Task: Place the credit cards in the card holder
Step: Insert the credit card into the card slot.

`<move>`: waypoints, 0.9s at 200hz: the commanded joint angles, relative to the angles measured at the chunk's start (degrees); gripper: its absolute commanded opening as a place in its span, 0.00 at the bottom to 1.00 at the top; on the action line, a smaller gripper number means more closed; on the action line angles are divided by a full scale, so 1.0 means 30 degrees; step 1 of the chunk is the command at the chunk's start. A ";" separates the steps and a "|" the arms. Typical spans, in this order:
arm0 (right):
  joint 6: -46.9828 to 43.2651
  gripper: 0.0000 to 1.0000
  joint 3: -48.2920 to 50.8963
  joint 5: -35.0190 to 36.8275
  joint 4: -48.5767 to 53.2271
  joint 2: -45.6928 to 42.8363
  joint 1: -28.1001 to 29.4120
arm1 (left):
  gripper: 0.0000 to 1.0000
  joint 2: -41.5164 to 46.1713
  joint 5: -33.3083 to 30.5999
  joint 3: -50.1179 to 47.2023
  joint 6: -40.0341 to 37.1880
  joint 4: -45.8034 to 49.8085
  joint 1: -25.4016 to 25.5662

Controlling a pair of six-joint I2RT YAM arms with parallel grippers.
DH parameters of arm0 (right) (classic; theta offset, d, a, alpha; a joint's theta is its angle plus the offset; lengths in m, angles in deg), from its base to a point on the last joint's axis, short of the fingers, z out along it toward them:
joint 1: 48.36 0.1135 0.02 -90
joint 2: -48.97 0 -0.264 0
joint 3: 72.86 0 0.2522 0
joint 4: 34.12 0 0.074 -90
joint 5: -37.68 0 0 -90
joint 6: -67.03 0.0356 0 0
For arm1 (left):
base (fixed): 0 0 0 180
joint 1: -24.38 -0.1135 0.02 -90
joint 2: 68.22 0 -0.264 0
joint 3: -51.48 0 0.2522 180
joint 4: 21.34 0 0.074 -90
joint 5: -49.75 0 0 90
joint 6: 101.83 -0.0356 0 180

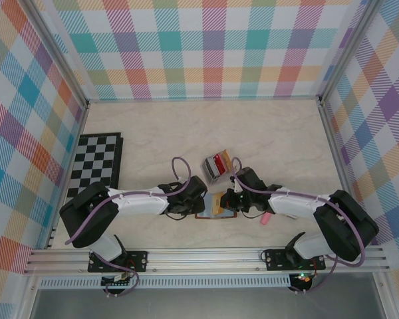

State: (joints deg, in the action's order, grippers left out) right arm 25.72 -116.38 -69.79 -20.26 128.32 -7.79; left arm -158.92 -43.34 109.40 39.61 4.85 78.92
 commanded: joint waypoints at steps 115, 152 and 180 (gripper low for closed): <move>-0.0909 0.05 -0.0452 -0.1735 0.0498 0.1909 0.0127 | 0.21 -0.0352 -0.0794 0.0426 0.0305 0.1970 -0.0076; 0.0417 0.07 -0.0788 -0.1000 -0.0230 0.2422 0.0213 | 0.22 -0.0321 -0.0793 0.0513 0.0314 0.2054 -0.0076; 0.0577 0.10 -0.1212 -0.0855 -0.0024 0.2469 0.0418 | 0.22 -0.0296 -0.0796 0.0459 0.0314 0.2107 -0.0076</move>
State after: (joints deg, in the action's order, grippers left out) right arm 26.17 -118.83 -73.90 -22.31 134.04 -7.66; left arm -158.92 -44.81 110.19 39.99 8.11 78.92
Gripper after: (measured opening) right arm 0.090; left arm 0.222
